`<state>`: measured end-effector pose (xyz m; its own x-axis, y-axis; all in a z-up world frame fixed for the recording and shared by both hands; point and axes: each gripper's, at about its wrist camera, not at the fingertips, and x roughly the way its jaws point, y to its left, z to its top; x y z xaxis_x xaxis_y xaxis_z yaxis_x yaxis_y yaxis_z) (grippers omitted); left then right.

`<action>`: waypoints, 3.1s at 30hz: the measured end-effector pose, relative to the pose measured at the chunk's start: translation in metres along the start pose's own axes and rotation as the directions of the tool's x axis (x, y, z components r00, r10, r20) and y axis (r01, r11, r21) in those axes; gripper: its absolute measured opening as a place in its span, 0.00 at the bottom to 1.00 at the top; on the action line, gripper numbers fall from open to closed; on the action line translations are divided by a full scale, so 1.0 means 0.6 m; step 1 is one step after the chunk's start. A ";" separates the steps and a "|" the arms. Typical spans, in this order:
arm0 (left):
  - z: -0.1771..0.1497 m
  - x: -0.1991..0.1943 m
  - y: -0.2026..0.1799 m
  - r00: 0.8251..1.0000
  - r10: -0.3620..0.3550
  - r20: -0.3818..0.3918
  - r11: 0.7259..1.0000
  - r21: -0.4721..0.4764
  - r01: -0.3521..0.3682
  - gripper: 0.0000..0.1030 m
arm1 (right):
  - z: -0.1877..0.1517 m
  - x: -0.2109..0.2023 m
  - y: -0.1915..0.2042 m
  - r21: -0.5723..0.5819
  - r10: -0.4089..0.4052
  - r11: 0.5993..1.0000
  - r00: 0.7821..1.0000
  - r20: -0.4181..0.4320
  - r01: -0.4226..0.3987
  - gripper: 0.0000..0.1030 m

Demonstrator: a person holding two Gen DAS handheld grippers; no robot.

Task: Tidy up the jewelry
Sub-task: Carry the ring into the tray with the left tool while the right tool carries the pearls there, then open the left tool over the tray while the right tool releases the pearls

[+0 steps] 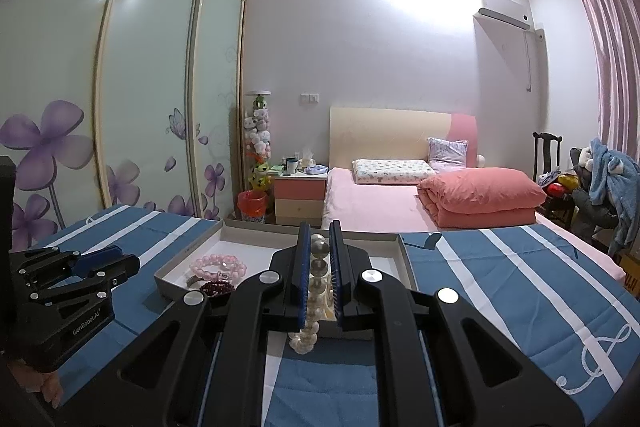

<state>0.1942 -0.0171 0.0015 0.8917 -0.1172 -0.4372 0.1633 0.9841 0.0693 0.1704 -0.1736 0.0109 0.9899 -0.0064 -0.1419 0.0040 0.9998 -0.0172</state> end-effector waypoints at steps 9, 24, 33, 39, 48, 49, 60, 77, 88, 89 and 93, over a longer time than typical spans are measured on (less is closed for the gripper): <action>0.000 -0.001 -0.001 1.000 0.002 0.002 1.000 -0.001 -0.002 0.21 | 0.005 0.000 -0.003 0.007 -0.007 1.000 1.000 0.011 0.007 0.10; 0.004 0.011 -0.002 1.000 0.024 -0.008 1.000 0.003 -0.024 0.21 | 0.006 0.005 -0.007 0.015 -0.007 1.000 1.000 0.009 0.007 0.10; 0.033 0.034 0.000 1.000 0.028 0.011 1.000 0.002 -0.028 0.21 | 0.021 0.025 -0.012 0.017 -0.018 1.000 0.999 0.036 0.017 0.10; 0.073 0.074 0.001 0.999 0.006 0.031 1.000 -0.014 -0.006 0.21 | 0.031 0.075 -0.021 0.035 -0.008 0.999 1.000 0.027 0.007 0.10; 0.095 0.162 -0.013 0.999 -0.038 -0.003 0.999 -0.025 0.038 0.21 | 0.021 0.156 -0.041 0.091 0.026 0.996 0.998 -0.055 -0.021 0.10; 0.094 0.174 -0.015 0.999 -0.046 -0.015 0.999 -0.029 0.045 0.21 | 0.017 0.165 -0.042 0.097 0.034 0.995 0.997 -0.068 -0.027 0.10; 0.081 0.246 -0.028 0.992 -0.079 -0.095 0.996 -0.041 0.076 0.21 | -0.002 0.215 -0.045 0.128 0.079 0.990 0.984 -0.163 -0.058 0.10; 0.080 0.240 -0.014 0.990 -0.102 -0.101 0.993 -0.062 0.096 0.27 | 0.007 0.201 -0.055 0.165 0.088 0.984 0.982 -0.165 -0.060 0.33; 0.032 0.172 -0.020 0.972 -0.171 -0.163 0.985 -0.036 0.167 0.27 | -0.007 0.142 -0.052 0.132 0.098 0.988 0.979 -0.177 -0.075 0.33; 0.025 0.166 -0.026 0.965 -0.188 -0.181 0.982 -0.033 0.186 0.27 | -0.009 0.139 -0.053 0.129 0.098 0.989 0.978 -0.182 -0.075 0.33; -0.003 0.155 -0.046 0.939 -0.235 -0.251 0.971 -0.011 0.240 0.27 | -0.021 0.122 -0.057 0.132 0.103 0.988 0.973 -0.207 -0.077 0.33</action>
<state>0.2719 -0.0550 -0.0429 0.6926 -0.3081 -0.6521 0.3685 0.9284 -0.0473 0.2407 -0.2088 -0.0116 0.9341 0.0934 -0.3446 -0.0533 0.9908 0.1242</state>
